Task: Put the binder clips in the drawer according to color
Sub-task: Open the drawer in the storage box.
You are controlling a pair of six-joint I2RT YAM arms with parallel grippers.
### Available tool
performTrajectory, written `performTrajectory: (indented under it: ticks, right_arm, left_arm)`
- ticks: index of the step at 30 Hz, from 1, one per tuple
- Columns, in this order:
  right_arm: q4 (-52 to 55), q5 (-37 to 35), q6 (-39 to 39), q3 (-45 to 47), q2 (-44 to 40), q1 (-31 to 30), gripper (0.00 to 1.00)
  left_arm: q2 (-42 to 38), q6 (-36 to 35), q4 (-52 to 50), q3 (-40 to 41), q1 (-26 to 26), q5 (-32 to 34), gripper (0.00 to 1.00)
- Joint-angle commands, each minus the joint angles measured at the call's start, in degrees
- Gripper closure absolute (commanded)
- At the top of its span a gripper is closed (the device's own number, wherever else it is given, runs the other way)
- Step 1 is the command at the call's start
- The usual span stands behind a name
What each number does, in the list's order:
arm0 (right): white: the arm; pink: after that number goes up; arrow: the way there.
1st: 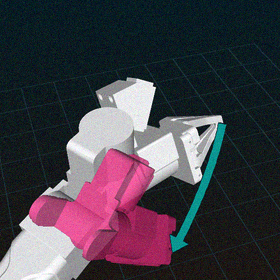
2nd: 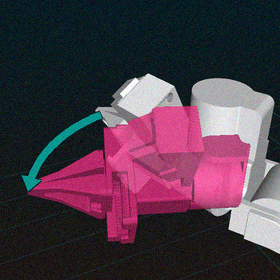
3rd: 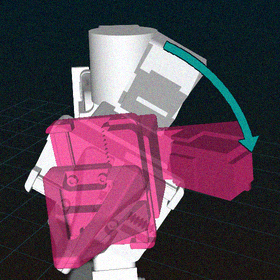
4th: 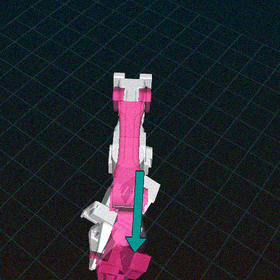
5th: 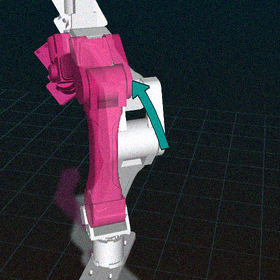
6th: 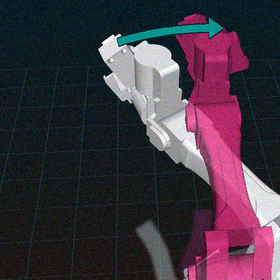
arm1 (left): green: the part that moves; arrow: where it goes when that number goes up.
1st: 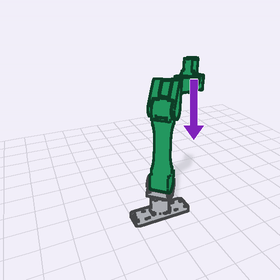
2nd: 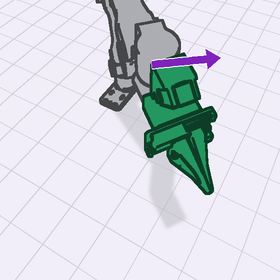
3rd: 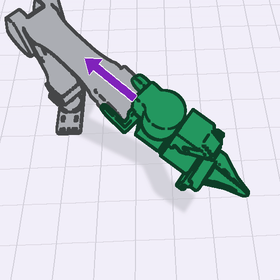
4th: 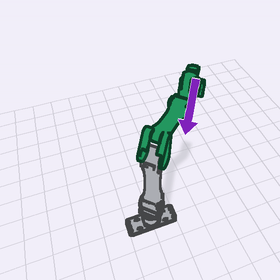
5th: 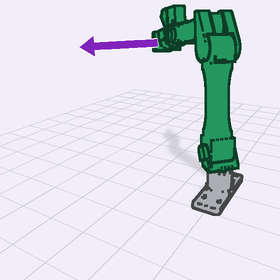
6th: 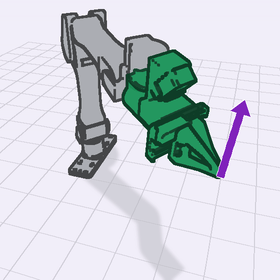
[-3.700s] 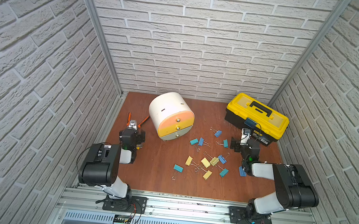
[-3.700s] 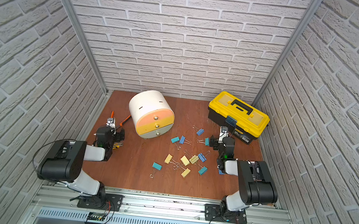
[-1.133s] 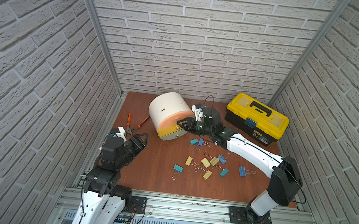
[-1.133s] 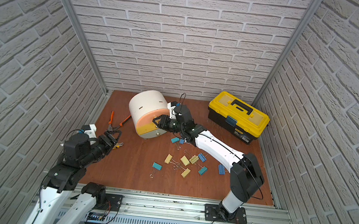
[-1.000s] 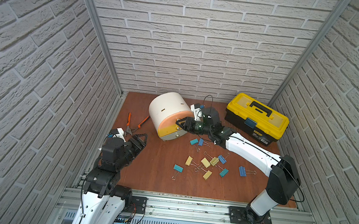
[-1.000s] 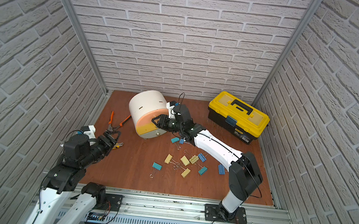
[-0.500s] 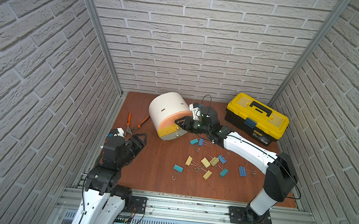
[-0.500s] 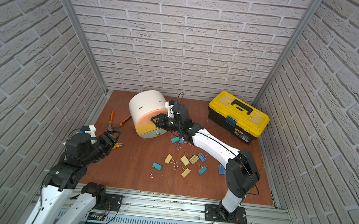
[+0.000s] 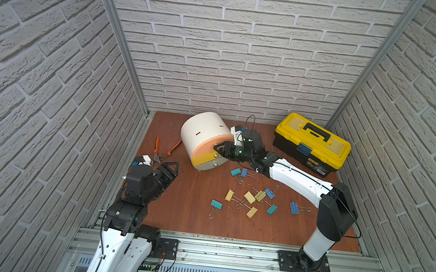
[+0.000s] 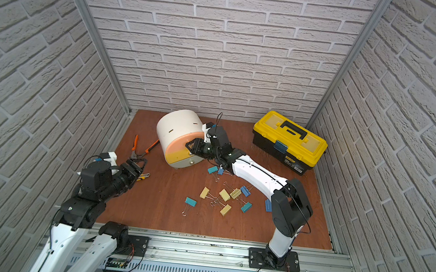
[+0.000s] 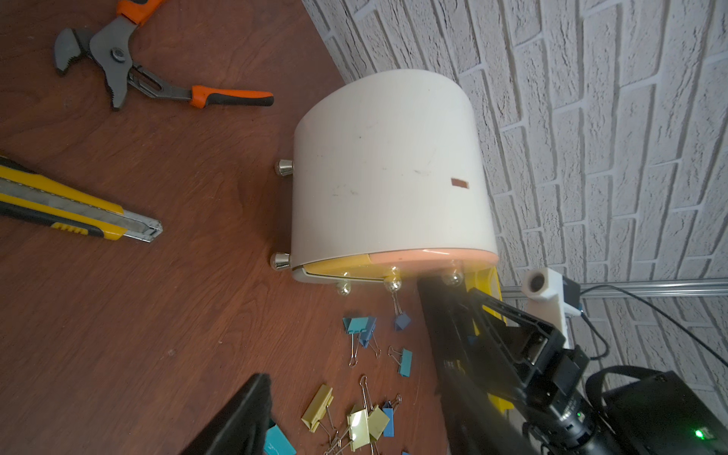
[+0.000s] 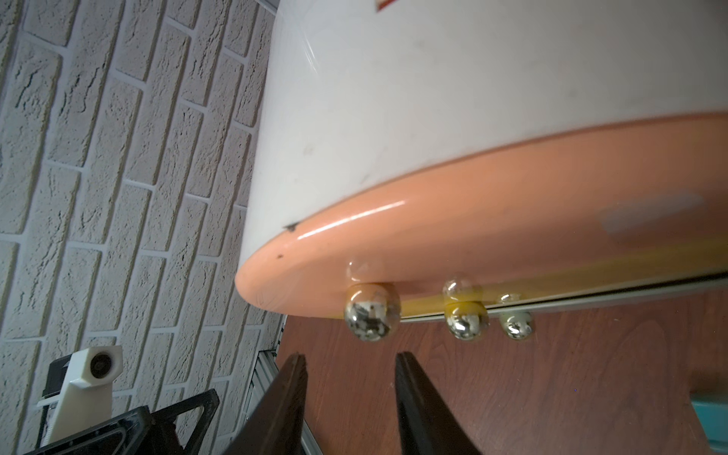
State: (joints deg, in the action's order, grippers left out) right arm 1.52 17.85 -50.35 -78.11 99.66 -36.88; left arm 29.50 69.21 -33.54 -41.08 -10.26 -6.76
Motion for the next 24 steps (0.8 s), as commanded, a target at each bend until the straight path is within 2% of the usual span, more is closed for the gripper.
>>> performTrajectory:
  ticks: [1,24]
  right_arm:
    - [-1.51,-0.76,1.05,-1.92,0.24,0.45,0.62]
    - [-3.87,1.13,-0.63,-5.49,4.82,1.38,0.69]
  left_arm:
    - [0.2,-0.26,0.93,-1.54,-0.2,0.37,0.27]
    - [0.36,-0.24,0.16,-1.99,-0.2,0.75,0.27]
